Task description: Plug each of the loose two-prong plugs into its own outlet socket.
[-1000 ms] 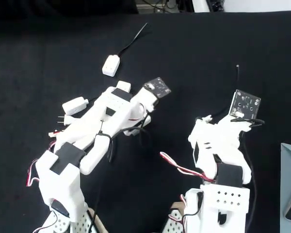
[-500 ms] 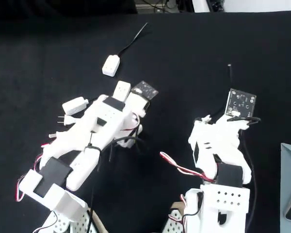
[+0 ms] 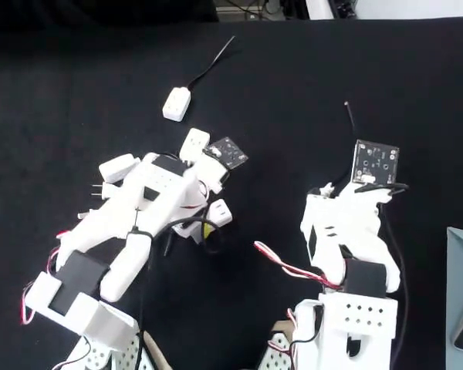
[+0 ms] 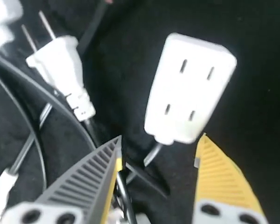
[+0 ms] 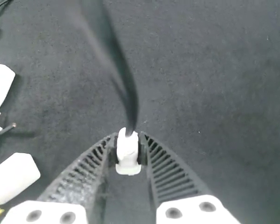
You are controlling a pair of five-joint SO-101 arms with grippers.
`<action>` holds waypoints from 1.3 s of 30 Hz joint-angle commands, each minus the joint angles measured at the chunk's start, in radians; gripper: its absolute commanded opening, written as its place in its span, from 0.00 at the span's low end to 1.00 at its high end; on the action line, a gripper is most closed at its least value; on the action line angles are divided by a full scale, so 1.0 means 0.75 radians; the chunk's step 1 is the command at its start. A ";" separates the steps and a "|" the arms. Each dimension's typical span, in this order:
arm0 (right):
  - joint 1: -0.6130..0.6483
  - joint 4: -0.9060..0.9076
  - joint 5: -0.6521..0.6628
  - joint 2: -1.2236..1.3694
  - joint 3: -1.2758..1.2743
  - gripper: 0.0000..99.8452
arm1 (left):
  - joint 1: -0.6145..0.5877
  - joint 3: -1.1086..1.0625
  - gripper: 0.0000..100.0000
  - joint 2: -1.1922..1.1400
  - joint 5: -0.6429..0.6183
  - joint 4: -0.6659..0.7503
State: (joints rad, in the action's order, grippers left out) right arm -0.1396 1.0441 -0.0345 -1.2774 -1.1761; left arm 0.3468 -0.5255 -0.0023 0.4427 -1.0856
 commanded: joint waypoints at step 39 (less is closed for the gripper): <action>0.927 -0.634 0.088 0.032 -0.312 0.01 | -0.576 -0.754 0.19 1.418 -0.479 0.205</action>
State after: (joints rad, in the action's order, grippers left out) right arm 0.5416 0.5854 0.0299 -1.2774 -1.4630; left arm -0.0706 -1.1086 1.0426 0.0898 -0.9536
